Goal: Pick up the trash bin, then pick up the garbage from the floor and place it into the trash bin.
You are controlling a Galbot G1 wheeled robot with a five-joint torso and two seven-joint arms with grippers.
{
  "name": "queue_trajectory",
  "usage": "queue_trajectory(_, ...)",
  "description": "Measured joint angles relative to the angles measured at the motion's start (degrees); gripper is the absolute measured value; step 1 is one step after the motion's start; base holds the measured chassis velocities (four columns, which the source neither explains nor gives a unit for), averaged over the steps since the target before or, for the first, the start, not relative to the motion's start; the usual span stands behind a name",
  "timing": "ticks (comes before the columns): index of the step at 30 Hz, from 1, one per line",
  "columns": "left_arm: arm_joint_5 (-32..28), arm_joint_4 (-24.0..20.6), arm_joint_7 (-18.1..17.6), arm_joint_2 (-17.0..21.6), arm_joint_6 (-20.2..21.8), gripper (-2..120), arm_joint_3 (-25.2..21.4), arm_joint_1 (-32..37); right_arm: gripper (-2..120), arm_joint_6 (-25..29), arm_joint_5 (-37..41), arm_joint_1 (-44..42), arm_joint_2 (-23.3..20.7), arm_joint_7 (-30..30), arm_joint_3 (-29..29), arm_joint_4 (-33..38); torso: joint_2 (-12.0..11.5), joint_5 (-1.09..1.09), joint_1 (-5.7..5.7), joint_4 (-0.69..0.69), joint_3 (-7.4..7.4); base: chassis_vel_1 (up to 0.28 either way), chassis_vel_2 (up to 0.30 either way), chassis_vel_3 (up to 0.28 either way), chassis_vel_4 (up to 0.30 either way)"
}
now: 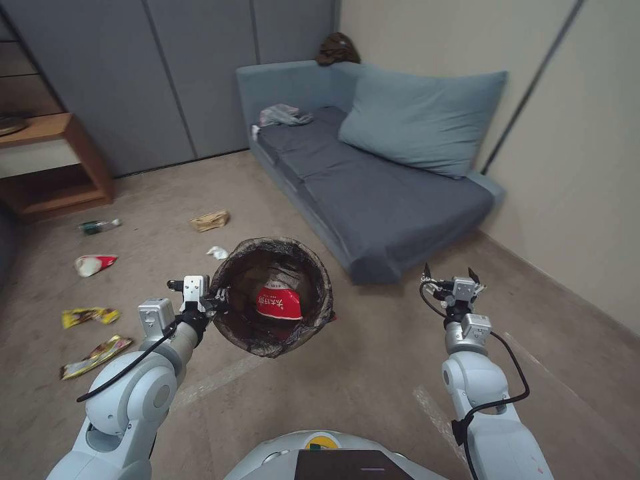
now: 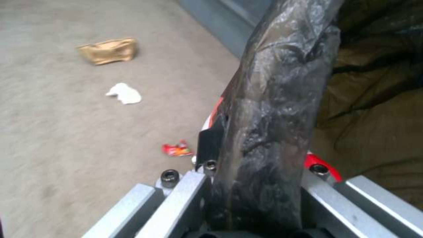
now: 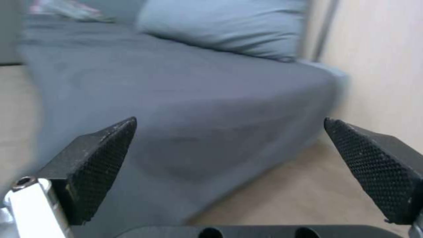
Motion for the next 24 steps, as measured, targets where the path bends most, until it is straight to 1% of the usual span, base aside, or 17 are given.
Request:
queue_trajectory(6,-0.01,0.0,0.02,0.04,0.0,0,-0.16,0.01,100,-0.32,0.21,-0.3,0.42,-0.01,-0.26,0.24,0.0,0.0,0.0,0.05,0.0,0.13,0.119,0.119,0.119)
queue_trajectory(9,-0.01,0.0,0.01,0.01,0.0,0,-0.16,0.02,100,-0.88,1.01,-0.36,0.7,0.07,-0.58,0.75,0.0,-0.01,0.0,0.04,0.0,0.116,0.116,0.125,0.111)
queue_trajectory(10,-0.01,0.0,-0.01,-0.01,0.0,0,-0.16,0.04,100,-0.91,0.99,-0.36,0.93,0.08,-0.77,0.76,0.0,0.0,0.0,0.0,0.0,0.126,0.136,0.131,0.128)
queue_trajectory(17,-0.01,0.0,-0.06,0.03,0.0,0,-0.22,0.06,100,-0.83,0.76,-0.73,1.63,0.09,-1.06,0.95,0.0,0.0,0.0,0.04,0.0,0.133,0.136,0.152,0.135)
queue_trajectory(24,-0.01,0.02,-0.03,0.11,0.0,0,-0.24,0.11,100,-0.73,0.68,-0.8,1.76,0.1,-1.06,0.95,0.0,0.0,0.0,0.01,0.0,0.133,0.106,0.11,0.118)
